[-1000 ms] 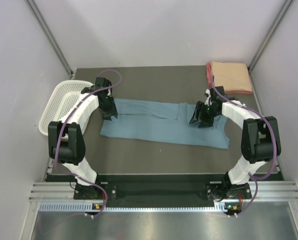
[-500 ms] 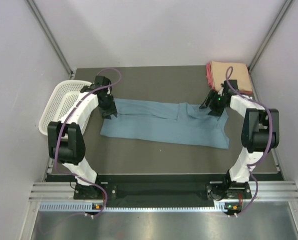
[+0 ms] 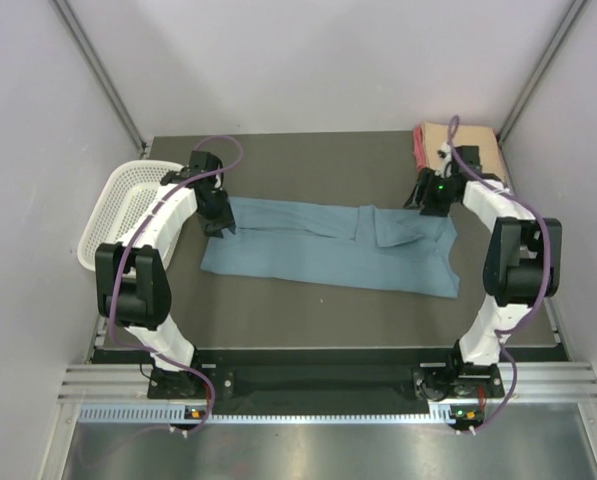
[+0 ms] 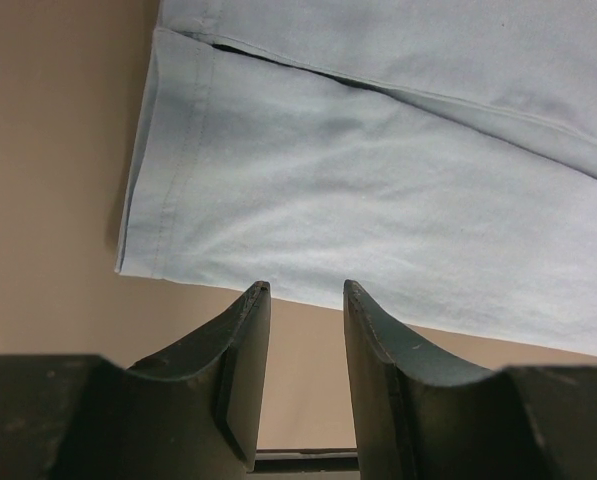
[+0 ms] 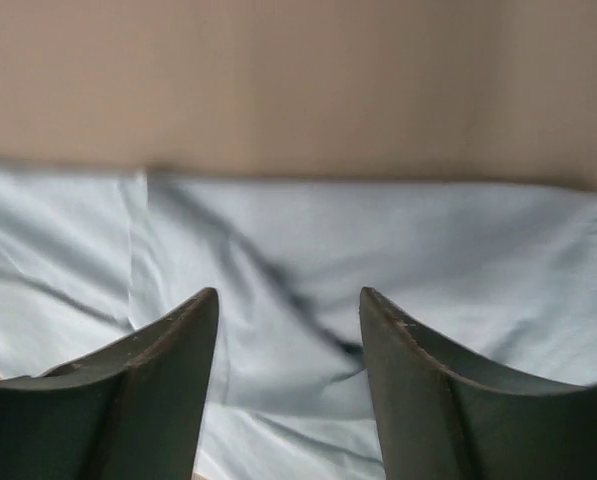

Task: Fold and stack the t-shirts
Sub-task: Fold the tshirt

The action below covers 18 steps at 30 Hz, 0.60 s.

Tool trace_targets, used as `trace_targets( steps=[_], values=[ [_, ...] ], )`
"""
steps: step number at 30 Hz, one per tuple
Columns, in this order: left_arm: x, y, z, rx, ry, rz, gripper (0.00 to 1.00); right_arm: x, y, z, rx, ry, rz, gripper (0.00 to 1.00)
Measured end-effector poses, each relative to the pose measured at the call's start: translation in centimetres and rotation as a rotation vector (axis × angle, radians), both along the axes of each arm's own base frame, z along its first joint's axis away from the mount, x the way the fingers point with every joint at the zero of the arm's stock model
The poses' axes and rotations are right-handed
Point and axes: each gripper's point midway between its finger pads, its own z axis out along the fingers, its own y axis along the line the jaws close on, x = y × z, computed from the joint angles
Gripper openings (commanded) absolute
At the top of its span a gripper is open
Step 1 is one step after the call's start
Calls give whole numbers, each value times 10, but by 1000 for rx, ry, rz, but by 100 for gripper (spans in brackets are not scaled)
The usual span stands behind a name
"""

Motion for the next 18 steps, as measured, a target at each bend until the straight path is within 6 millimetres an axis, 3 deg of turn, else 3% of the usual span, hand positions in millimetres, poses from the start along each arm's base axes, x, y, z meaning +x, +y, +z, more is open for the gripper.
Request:
trace_targets(
  steps=[3, 9, 12, 18],
  values=[
    [0, -2, 0, -10, 1, -2, 41, -25, 37, -4, -82, 8, 152, 47],
    [0, -5, 1, -29, 1, -1, 41, -63, 102, 3, -228, -26, 416, 49],
    [0, -7, 1, -39, 1, -1, 41, -75, 113, -2, -310, -18, 485, 50],
    [0, -7, 1, -42, 0, -3, 41, -85, 108, -15, -477, 20, 534, 50]
  ],
)
